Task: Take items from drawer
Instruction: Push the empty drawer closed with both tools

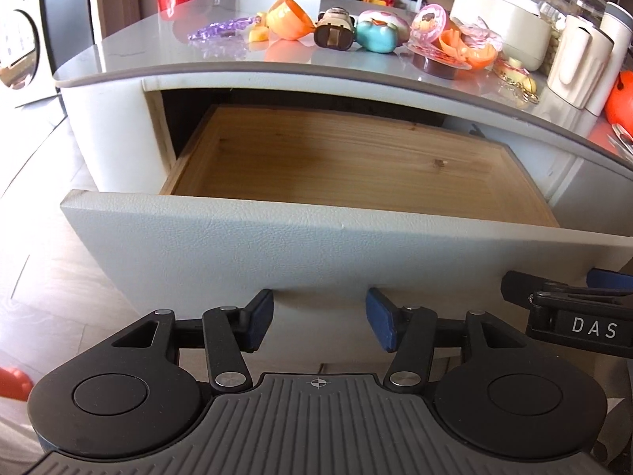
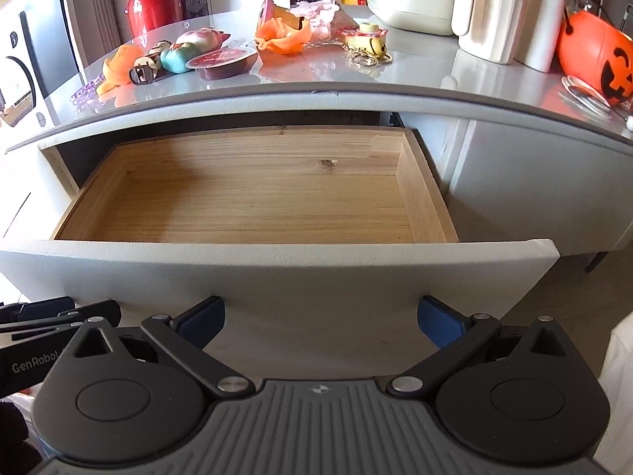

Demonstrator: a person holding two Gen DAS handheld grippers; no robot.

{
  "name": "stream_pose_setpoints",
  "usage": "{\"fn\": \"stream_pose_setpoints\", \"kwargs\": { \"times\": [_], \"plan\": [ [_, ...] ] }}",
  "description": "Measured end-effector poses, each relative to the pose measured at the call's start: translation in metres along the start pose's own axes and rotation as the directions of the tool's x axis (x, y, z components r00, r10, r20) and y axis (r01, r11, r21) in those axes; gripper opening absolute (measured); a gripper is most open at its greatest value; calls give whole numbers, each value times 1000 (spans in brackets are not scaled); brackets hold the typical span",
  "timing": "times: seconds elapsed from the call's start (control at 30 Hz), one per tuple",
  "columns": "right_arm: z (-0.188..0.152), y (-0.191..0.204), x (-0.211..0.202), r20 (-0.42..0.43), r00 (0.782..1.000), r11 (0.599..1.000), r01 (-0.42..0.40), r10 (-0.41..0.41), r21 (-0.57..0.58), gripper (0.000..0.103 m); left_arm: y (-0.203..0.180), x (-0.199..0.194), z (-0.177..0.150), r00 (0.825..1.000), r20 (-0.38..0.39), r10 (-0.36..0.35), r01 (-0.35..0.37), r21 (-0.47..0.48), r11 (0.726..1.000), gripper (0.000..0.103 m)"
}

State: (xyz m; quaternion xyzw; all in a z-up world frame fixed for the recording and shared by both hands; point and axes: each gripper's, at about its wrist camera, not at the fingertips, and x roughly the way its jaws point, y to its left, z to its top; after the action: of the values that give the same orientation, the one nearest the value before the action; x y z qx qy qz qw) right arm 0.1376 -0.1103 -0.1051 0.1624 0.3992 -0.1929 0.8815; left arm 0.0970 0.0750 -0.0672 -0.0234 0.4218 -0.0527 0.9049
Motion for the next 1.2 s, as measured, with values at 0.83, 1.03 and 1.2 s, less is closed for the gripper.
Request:
{"fn": "stream_pose_setpoints", "kwargs": {
  "times": [0.83,1.03,1.2],
  "plan": [
    [47,3,79,351,936,999,26,-8,-44,103,-8,74,42,966,259,-12,5,27,1000,74],
    [43,2,79,382,924,999,25,-5,-48,103,-10,76,40,962,275,-3,0,9,1000,75],
    [46,-13,85,333,941,995,-83,60,54,103,-14,77,39,960,279,13,-18,17,1000,78]
  ]
}}
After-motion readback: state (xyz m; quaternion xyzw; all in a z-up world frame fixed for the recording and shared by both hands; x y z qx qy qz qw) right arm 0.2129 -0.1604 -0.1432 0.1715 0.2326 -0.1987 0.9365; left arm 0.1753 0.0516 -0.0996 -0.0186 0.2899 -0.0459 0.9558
